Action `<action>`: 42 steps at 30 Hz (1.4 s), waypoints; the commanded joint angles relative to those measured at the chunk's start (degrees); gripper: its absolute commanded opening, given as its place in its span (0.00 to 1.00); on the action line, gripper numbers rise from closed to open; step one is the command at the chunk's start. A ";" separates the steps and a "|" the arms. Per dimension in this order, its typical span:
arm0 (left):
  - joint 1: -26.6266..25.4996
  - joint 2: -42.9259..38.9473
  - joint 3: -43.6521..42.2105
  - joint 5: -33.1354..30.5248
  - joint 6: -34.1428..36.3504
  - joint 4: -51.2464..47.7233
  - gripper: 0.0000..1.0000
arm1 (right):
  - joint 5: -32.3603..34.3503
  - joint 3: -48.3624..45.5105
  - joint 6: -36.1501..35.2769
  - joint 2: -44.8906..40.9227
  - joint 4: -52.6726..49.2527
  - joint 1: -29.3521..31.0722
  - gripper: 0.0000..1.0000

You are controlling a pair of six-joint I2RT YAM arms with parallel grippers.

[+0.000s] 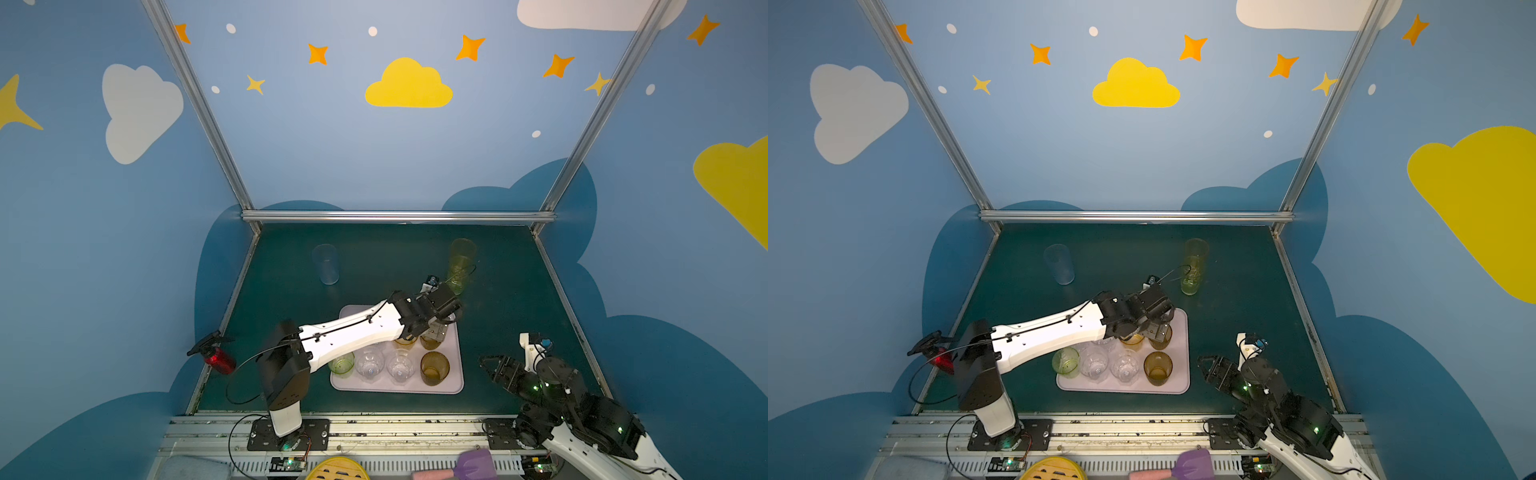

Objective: Place the glasses into the tray

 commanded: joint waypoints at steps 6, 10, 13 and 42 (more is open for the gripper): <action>2.75 -8.77 -3.09 -6.30 0.79 0.85 1.00 | 1.41 5.38 -3.69 6.14 -0.58 -0.25 0.85; 4.97 -14.97 -8.28 -8.32 0.51 4.48 1.00 | 0.57 7.06 -5.77 10.11 1.54 -0.26 0.85; 7.11 -20.42 -13.13 -9.90 0.32 8.18 1.00 | -0.06 7.04 -7.83 12.61 4.07 -0.26 0.85; 43.53 -26.58 -15.20 2.40 -3.57 9.59 1.00 | -2.10 23.40 -30.06 31.80 7.60 -6.62 0.88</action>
